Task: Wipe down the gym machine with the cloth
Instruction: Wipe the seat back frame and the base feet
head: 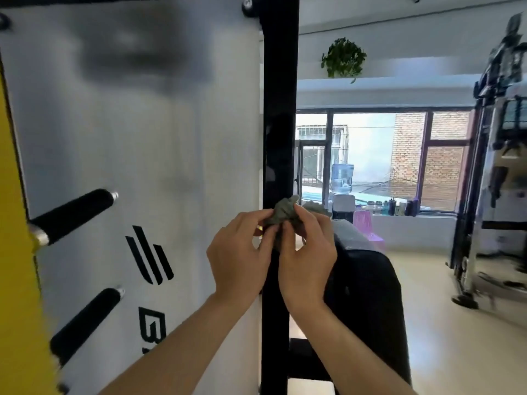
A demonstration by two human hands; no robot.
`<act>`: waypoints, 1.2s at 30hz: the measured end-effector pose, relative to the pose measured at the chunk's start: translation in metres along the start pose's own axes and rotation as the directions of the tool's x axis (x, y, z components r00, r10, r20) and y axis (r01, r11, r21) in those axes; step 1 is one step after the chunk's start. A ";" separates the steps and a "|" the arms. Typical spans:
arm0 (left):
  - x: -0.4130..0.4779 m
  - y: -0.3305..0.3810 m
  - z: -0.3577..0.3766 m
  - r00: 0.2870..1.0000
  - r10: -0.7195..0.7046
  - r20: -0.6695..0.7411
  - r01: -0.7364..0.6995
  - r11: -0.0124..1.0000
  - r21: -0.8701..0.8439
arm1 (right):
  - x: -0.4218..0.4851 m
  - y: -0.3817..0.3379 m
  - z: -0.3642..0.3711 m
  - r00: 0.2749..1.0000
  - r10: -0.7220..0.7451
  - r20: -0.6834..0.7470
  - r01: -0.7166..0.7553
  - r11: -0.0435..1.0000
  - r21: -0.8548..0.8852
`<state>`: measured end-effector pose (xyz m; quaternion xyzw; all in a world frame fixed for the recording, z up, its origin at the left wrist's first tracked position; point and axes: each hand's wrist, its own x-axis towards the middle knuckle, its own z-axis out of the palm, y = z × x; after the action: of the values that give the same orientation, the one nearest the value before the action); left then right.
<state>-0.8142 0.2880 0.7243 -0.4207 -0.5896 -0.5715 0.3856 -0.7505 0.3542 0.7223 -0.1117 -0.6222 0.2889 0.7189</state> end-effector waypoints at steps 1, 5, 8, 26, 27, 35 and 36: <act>0.012 0.006 -0.002 1.000 -0.012 0.013 0.012 1.000 -0.005 | 0.010 -0.008 0.001 1.000 0.021 0.009 -0.021 1.000 0.002; 0.062 0.029 -0.007 0.996 -0.065 0.068 0.064 0.998 0.013 | 0.057 -0.035 0.007 0.995 0.082 0.056 -0.083 0.997 0.010; 0.101 0.046 -0.011 0.991 -0.081 0.106 0.078 0.996 0.034 | 0.093 -0.055 0.011 0.994 0.092 0.061 -0.093 0.996 0.007; 0.245 0.123 -0.028 0.831 -0.495 0.252 0.518 0.855 -0.030 | 0.244 -0.143 0.003 0.904 0.223 0.364 -0.148 0.963 -0.223; 0.248 0.126 -0.030 0.812 -0.513 0.279 0.550 0.832 -0.071 | 0.248 -0.147 0.000 0.893 0.233 0.386 -0.151 0.961 -0.230; 0.263 0.163 -0.071 0.622 -0.504 0.599 0.748 0.610 -0.263 | 0.264 -0.187 -0.045 0.811 0.306 0.499 -0.196 0.945 -0.260; 0.263 0.169 -0.077 0.595 -0.499 0.630 0.763 0.596 -0.249 | 0.263 -0.191 -0.052 0.797 0.330 0.506 -0.223 0.939 -0.260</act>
<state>-0.7499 0.2241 1.0333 -0.3886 -0.6122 -0.6741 -0.1410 -0.6319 0.3561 1.0296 -0.1823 -0.8011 0.3510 0.4492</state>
